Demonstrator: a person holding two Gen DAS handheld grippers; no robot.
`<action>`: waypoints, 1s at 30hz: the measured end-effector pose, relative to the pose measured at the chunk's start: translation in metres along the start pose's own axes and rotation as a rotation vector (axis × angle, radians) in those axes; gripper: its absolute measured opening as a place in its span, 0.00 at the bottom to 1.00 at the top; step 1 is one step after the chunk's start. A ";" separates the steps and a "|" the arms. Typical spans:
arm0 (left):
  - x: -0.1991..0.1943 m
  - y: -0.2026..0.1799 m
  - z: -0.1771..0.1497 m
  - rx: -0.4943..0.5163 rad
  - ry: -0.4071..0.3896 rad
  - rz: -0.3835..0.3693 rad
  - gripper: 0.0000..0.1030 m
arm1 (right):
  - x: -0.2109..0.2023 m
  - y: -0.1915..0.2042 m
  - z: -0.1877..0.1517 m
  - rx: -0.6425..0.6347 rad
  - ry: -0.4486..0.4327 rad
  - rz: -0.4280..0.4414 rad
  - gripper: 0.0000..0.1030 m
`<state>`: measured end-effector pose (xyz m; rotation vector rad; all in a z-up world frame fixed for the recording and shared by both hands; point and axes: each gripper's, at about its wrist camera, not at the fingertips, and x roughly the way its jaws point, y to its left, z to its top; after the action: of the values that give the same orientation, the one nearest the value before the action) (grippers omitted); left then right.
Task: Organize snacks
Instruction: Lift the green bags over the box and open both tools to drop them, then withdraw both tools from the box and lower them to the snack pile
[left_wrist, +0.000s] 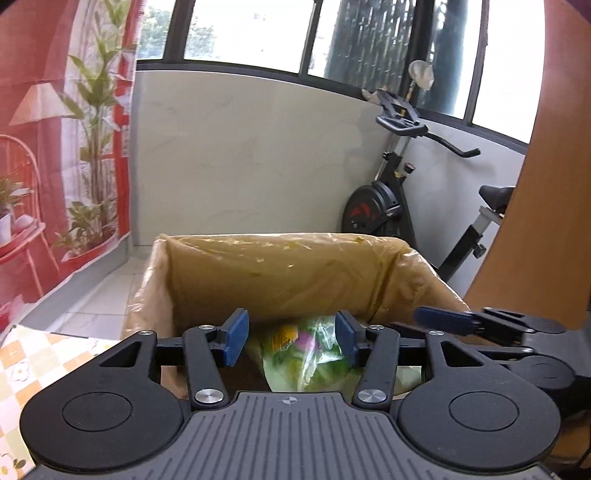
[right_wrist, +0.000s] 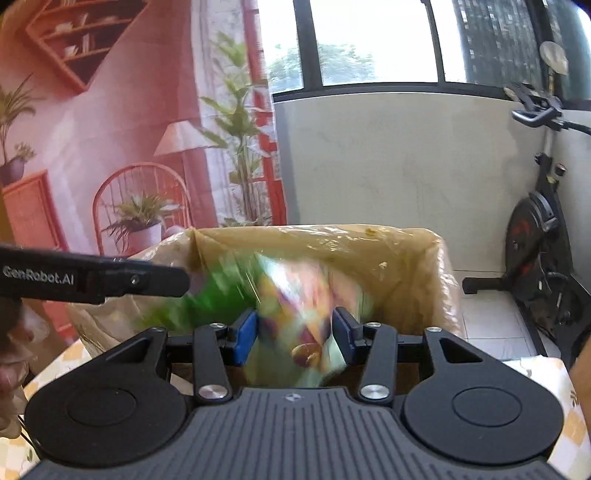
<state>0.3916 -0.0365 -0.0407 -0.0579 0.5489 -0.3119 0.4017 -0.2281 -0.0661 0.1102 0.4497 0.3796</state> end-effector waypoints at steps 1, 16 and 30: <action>-0.003 0.001 0.001 -0.006 -0.004 0.004 0.53 | -0.004 -0.001 -0.001 0.001 -0.006 -0.003 0.47; -0.088 0.024 -0.006 -0.022 -0.045 0.038 0.57 | -0.096 -0.003 -0.018 0.045 -0.109 -0.053 0.47; -0.156 0.061 -0.070 -0.017 -0.040 0.137 0.57 | -0.171 -0.014 -0.082 0.077 -0.081 -0.161 0.47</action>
<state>0.2456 0.0717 -0.0301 -0.0422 0.5132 -0.1720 0.2278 -0.3051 -0.0732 0.1624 0.3905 0.1993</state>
